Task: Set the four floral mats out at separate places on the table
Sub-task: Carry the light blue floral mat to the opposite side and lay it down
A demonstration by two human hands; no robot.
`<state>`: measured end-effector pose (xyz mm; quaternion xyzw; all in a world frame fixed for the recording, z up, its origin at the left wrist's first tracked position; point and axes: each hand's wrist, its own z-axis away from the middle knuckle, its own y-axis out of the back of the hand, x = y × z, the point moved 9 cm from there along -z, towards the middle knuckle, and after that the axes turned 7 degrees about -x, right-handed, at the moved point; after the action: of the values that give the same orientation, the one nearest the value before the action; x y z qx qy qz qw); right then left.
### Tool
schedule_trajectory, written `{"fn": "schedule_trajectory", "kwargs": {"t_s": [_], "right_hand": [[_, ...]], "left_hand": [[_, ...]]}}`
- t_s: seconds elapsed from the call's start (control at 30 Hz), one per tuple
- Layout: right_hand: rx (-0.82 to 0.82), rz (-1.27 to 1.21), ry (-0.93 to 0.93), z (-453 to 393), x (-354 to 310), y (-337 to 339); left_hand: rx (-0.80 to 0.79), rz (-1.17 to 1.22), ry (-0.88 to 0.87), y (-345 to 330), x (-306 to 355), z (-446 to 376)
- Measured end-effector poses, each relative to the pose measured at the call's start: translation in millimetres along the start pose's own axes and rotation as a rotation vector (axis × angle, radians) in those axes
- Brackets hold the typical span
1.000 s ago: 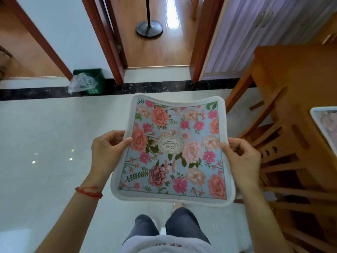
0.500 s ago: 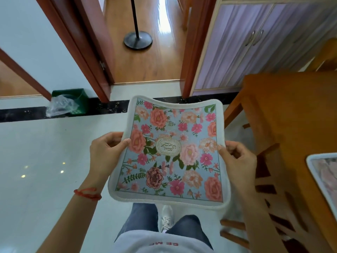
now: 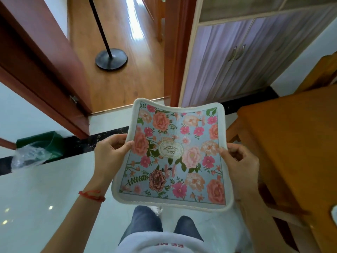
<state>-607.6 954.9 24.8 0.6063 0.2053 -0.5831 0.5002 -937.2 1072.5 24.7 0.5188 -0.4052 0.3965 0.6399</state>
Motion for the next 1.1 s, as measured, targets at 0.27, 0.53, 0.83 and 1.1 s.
{"fn": "schedule_trajectory", "kwargs": {"t_s": [0.27, 0.53, 0.83, 1.1], "right_hand": [[0.137, 0.037, 0.013, -94.9, -17.8, 8.7], [0.202, 0.005, -0.002, -188.9, -22.3, 40.2], [0.288, -0.035, -0.047, -274.9, -23.3, 94.8], [0.435, -0.065, -0.069, -318.1, -23.9, 135.9]], "left_hand": [[-0.094, 0.003, 0.001, -35.6, 34.4, -126.4], [-0.156, -0.01, -0.013, -102.3, 69.3, -218.2], [-0.235, -0.08, -0.074, -186.2, 129.6, -304.1], [-0.366, -0.142, -0.144, -265.6, 170.0, -378.9]]}}
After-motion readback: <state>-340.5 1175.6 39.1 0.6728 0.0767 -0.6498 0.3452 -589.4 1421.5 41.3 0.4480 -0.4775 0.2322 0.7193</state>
